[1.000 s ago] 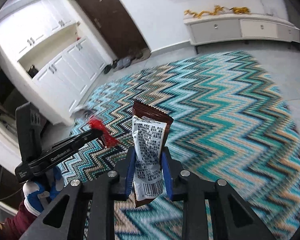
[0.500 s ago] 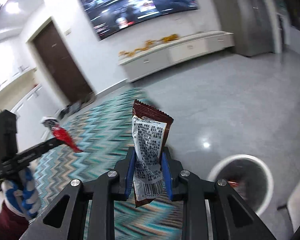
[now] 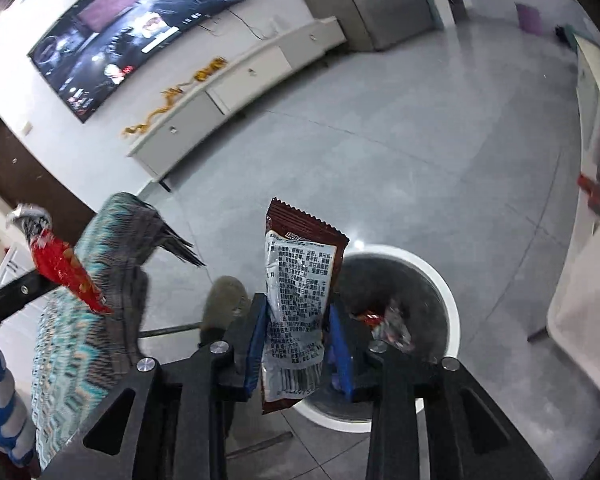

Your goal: Collect trash

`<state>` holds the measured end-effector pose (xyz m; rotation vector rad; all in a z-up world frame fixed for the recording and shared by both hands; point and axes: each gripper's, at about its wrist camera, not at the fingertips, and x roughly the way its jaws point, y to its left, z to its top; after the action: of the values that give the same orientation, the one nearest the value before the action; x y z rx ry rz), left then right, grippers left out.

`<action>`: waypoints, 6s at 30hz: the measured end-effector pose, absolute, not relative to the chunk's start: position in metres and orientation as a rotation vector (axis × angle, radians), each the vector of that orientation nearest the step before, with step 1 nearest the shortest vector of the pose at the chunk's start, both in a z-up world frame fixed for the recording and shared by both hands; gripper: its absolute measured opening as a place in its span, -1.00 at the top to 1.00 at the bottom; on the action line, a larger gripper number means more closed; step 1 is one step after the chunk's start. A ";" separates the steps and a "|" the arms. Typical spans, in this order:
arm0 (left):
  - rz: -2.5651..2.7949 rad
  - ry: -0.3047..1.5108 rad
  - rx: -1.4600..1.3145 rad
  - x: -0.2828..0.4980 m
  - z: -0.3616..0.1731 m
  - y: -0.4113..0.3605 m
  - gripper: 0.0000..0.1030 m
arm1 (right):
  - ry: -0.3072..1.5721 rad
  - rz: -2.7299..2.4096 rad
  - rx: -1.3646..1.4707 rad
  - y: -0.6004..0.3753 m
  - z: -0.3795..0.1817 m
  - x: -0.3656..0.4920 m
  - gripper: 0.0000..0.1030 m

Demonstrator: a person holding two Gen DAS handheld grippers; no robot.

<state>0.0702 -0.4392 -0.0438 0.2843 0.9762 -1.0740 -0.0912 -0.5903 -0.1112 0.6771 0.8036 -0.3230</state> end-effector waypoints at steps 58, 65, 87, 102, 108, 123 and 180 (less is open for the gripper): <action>-0.110 0.401 0.049 -0.020 0.056 -0.011 -0.79 | 0.367 -0.054 -0.072 -0.200 0.077 -0.066 -0.97; -0.048 0.299 0.020 -0.042 0.064 -0.003 -1.00 | 0.327 -0.089 -0.113 -0.189 0.073 -0.076 -1.00; -0.031 0.276 0.055 -0.050 0.066 -0.016 -1.00 | 0.295 -0.122 -0.107 -0.191 0.064 -0.087 -1.00; -0.033 0.281 0.061 -0.048 0.064 -0.019 -1.00 | 0.314 -0.117 -0.132 -0.185 0.060 -0.085 -1.00; -0.038 0.298 0.068 -0.046 0.058 -0.020 -1.00 | 0.336 -0.122 -0.139 -0.187 0.054 -0.081 -1.00; -0.049 0.360 0.093 -0.034 0.040 -0.028 -1.00 | 0.394 -0.126 -0.140 -0.193 0.037 -0.071 -1.00; -0.075 0.385 0.112 -0.026 0.027 -0.039 -1.00 | 0.452 -0.190 -0.057 -0.224 0.014 -0.067 -1.00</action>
<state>-0.0265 -0.0395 0.0272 0.1119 0.3845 -0.0751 -0.0673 -0.2236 0.0142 -0.0568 0.4522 -0.1903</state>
